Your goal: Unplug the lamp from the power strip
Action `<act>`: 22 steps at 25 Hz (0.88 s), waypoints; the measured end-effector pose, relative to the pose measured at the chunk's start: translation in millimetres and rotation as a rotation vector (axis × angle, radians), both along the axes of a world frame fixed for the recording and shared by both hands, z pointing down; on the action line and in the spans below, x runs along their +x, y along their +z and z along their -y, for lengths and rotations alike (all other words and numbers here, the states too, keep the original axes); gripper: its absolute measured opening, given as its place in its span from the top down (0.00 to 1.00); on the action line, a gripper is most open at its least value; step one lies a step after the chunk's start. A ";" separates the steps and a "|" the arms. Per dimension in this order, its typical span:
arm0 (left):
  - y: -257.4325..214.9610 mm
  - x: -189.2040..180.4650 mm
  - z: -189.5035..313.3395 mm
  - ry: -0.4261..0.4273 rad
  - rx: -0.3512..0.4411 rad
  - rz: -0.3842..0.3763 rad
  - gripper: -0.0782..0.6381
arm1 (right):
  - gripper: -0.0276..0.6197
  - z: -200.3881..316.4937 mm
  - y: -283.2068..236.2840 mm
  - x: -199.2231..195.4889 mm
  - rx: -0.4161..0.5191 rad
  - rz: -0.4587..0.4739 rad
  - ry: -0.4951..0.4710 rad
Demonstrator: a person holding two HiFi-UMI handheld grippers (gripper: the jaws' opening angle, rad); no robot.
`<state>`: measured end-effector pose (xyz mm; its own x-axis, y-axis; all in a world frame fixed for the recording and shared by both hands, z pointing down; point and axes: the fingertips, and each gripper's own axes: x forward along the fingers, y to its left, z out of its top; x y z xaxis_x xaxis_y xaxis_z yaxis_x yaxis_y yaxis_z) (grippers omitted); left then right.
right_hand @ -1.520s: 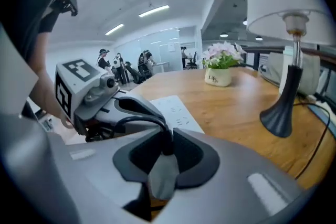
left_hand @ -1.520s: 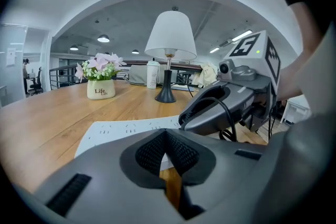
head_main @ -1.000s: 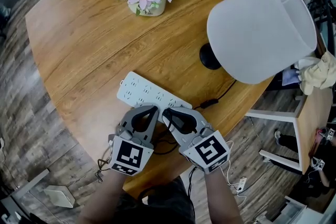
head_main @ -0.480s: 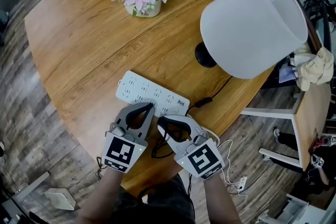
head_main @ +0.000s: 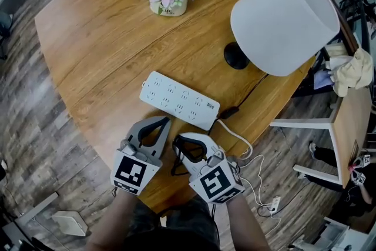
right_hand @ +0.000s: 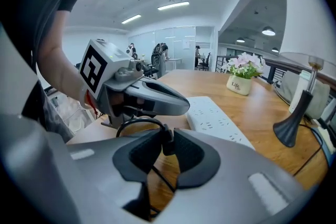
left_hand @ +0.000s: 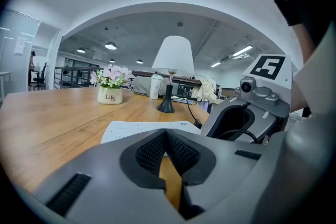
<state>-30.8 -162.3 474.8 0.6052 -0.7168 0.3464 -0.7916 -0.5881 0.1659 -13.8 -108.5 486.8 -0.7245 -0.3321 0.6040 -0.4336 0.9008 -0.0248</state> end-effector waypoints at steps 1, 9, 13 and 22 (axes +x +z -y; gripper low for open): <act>0.2 -4.2 -3.2 -0.008 -0.007 -0.004 0.90 | 0.83 -2.6 1.4 -2.7 0.004 -0.010 -0.005; -4.4 -31.1 -18.7 -0.058 0.008 -0.012 0.90 | 0.82 -22.1 6.5 -22.1 0.037 -0.068 -0.054; -7.1 -34.5 -22.8 -0.057 0.011 -0.017 0.90 | 0.77 -25.8 7.0 -23.7 0.071 -0.148 -0.086; -13.4 -32.5 -24.1 -0.044 0.026 -0.024 0.90 | 0.72 -22.0 1.0 -12.4 0.104 -0.220 -0.077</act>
<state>-63.3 -138.2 461.4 0.5806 -0.7517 0.3127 -0.8128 -0.5571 0.1701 -26.2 -86.5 487.8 -0.6051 -0.3495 0.7153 -0.3479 0.9242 0.1573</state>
